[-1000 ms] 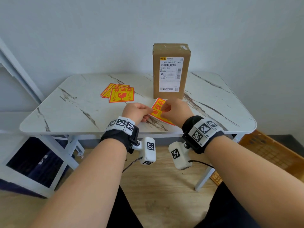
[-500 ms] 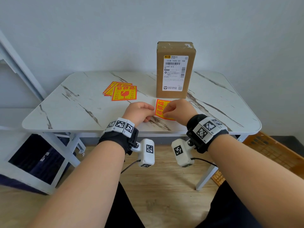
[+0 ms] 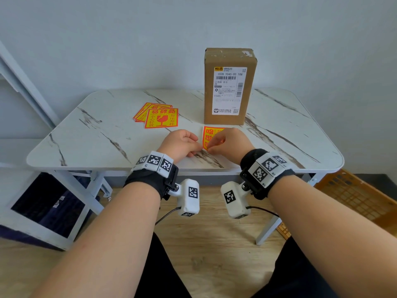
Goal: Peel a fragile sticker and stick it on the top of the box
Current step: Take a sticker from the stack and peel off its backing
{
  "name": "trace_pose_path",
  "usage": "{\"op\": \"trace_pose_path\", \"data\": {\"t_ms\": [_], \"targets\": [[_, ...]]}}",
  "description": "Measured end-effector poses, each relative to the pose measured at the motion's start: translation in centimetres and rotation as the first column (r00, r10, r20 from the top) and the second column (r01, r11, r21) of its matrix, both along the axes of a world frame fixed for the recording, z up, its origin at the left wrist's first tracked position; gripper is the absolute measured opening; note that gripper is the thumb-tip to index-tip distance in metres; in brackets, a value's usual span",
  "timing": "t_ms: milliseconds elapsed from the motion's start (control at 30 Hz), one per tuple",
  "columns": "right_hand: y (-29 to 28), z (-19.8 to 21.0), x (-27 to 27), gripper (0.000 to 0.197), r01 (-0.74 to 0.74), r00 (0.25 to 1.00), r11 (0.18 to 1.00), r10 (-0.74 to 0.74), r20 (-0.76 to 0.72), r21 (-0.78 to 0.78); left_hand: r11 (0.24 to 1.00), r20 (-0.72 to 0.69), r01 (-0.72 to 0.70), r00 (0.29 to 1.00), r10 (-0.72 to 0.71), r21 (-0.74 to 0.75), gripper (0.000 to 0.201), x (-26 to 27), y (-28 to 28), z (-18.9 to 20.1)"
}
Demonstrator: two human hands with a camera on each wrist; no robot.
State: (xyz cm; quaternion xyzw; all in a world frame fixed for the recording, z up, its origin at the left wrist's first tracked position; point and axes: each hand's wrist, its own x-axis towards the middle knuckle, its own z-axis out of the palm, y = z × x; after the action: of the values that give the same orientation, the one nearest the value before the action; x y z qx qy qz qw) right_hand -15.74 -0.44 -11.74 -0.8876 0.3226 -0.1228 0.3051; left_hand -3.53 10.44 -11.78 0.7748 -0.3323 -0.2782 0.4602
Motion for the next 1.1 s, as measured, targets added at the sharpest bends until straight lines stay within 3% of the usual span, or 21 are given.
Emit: {"op": "trace_pose_path", "data": {"t_ms": [300,733,1100], "targets": [[0.08,0.07,0.12,0.002,-0.025,1.0,1.0,0.025,0.006,0.017,0.999,0.068,0.017,0.997,-0.02,0.048,0.035,-0.32,-0.48,-0.06],[0.01,0.12,0.4,0.007,0.0,1.0,0.999,0.0,-0.001,0.035,0.997,0.083,-0.024,0.996,0.018,0.076,0.037,-0.66,-0.37,0.34],[0.22,0.21,0.54,0.01,0.0,1.0,0.999,0.001,-0.014,0.038,0.999,0.064,0.036,0.997,-0.039,0.04,0.036,-0.65,-0.03,0.37]]}}
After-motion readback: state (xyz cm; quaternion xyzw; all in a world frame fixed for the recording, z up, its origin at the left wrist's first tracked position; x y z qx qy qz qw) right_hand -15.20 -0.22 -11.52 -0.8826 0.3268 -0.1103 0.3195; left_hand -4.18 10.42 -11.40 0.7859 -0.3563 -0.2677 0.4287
